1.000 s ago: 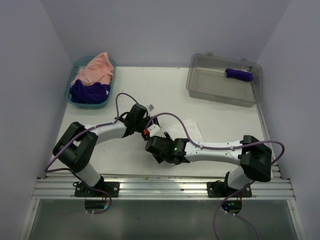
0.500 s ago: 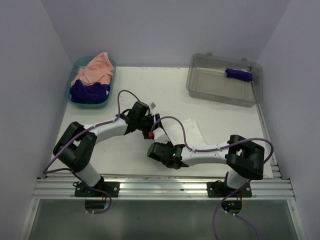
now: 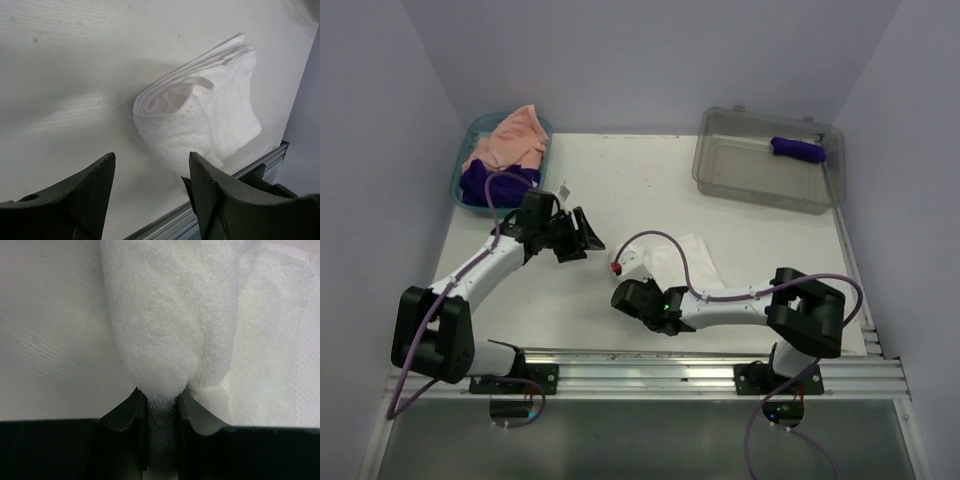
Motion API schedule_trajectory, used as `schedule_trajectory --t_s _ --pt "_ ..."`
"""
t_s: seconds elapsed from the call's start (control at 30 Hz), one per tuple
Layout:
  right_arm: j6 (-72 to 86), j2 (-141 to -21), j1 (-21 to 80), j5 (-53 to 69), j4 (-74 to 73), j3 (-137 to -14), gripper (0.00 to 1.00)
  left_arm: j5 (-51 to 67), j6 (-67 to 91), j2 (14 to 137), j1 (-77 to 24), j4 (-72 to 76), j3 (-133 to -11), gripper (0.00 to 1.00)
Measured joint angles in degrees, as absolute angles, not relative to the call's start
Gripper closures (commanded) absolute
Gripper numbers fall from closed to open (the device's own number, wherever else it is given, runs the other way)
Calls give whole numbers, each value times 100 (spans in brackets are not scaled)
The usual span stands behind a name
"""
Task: Roll the towels
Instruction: Roll the towel
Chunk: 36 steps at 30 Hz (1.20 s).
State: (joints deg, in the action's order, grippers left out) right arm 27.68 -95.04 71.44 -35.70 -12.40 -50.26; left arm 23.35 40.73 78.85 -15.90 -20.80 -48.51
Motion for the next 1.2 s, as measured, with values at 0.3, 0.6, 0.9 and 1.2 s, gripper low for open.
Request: schedule_trajectory --t_s 0.3,0.6,0.9,1.2 --pt "2093 -10562 7181 -2303 -1122 -6604 100 2215 3454 6582 311 -3210 -4840 36" --pt "2934 -10508 6781 307 -344 -6543 100 2150 3103 5575 873 -3913 -4545 34" --pt "4845 -10331 5712 2261 1699 -5234 100 2576 3100 4917 871 -3909 -4163 34" --pt "6329 -10475 5076 3376 3903 -4099 100 3065 3107 4558 624 -3682 -4007 33"
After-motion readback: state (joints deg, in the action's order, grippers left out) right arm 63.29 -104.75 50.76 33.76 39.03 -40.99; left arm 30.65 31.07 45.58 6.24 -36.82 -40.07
